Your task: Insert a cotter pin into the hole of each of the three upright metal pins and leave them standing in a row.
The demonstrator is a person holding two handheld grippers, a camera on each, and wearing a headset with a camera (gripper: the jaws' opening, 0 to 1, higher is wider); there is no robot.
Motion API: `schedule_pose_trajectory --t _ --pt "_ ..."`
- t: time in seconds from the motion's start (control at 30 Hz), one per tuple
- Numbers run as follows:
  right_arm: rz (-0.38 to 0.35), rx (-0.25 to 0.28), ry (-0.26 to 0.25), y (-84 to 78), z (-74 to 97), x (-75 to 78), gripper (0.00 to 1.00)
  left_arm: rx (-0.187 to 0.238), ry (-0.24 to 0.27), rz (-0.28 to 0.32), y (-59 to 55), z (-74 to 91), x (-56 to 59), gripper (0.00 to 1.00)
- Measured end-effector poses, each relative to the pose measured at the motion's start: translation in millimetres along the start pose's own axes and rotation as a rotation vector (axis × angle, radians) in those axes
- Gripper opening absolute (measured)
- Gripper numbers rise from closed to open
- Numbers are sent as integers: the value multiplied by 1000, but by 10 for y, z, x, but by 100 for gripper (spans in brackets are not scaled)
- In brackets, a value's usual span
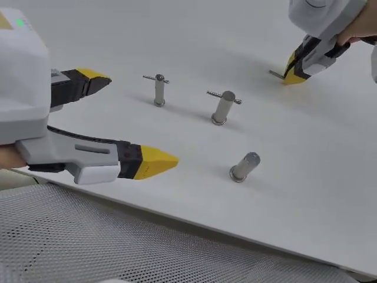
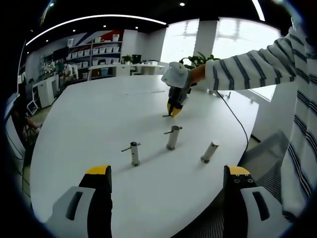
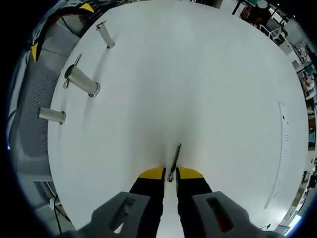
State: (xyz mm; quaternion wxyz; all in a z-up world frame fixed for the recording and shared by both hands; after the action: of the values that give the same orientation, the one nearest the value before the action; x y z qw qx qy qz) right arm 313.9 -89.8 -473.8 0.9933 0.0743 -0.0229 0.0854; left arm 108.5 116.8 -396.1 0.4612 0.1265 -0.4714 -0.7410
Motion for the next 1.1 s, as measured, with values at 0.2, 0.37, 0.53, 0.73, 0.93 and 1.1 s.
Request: schedule_pose_trajectory --t 0.2,0.37,0.53,0.73,0.93,1.1 --pt "-44 43 -26 -26 -11 71 0 3 7 0 9 22 -12 92" --pt "-63 57 -54 -24 -18 72 0 15 4 5 -6 23 -15 91" --pt "-103 45 -83 -37 -26 93 0 20 4 5 -16 27 -19 91" --pt "-153 64 -101 -60 27 115 0 26 6 4 -9 40 -41 91" --pt "-111 48 -158 -131 185 162 0 55 -12 24 43 21 -14 91" --pt "-110 75 -237 -111 398 161 0 81 -27 47 101 4 32 91"
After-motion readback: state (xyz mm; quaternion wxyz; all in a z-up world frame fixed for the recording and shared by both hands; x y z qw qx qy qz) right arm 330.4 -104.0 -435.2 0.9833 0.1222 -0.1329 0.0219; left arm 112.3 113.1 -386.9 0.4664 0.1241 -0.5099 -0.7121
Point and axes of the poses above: the centre of the closed fingertips' face, and the gripper's own axes: z roughly backward along the fingers, x roughly to its right, y roughly out of its top, the point moved 2 cm from there along z, roughly backward along the fingers, and after that the axes turned 6 degrees about z, right-handed, at the moved point
